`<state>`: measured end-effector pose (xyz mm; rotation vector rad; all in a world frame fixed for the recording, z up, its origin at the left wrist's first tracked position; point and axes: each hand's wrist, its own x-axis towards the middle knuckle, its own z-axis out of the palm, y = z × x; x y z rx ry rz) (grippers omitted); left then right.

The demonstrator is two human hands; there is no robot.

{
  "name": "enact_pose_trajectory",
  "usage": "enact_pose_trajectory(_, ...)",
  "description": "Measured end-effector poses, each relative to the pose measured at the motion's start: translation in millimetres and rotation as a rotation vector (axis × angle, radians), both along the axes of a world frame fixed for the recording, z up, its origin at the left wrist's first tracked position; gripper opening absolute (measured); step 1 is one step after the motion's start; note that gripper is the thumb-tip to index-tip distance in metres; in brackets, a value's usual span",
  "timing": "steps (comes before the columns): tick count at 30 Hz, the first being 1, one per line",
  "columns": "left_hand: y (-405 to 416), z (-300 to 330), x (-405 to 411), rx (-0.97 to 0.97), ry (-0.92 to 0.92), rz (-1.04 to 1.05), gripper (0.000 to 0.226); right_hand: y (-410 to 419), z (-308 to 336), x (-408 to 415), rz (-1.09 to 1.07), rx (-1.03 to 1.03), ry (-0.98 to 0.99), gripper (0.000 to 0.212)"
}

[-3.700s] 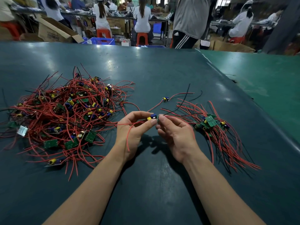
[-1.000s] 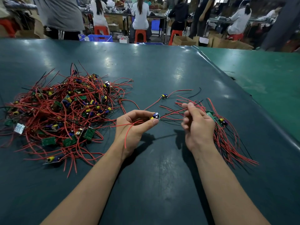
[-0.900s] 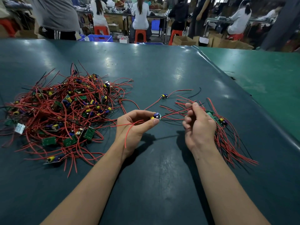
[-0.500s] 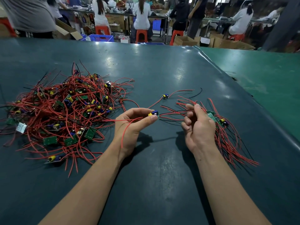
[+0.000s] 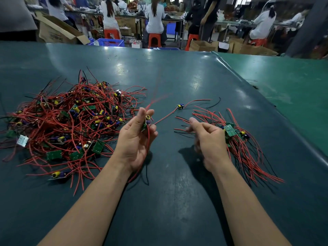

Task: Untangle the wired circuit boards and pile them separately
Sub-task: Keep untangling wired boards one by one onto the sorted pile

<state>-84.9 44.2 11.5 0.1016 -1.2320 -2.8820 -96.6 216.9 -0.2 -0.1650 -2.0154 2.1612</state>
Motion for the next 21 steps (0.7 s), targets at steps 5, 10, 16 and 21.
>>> enact_pose_trajectory(5, 12.3, -8.0, 6.5, -0.287, 0.102, -0.149, 0.018, -16.9, 2.4, 10.8, 0.430, -0.167, -0.051, 0.036)
enact_pose_trajectory(10, 16.6, -12.9, 9.2, -0.441, 0.100, -0.235, 0.029, -13.1, 3.5, 8.5, 0.410, -0.234, -0.103, 0.029)
enact_pose_trajectory(16, 17.5, -16.9, 10.1, -0.368, 0.199, -0.471, 0.024, -9.0, 5.5, 5.3, 0.447, -0.534, -0.094, 0.023)
enact_pose_trajectory(21, 19.4, -17.0, 9.9, -0.439, 0.164, -0.442, 0.025, -10.6, 3.3, 3.3, 0.458, -0.490, -0.164, 0.029)
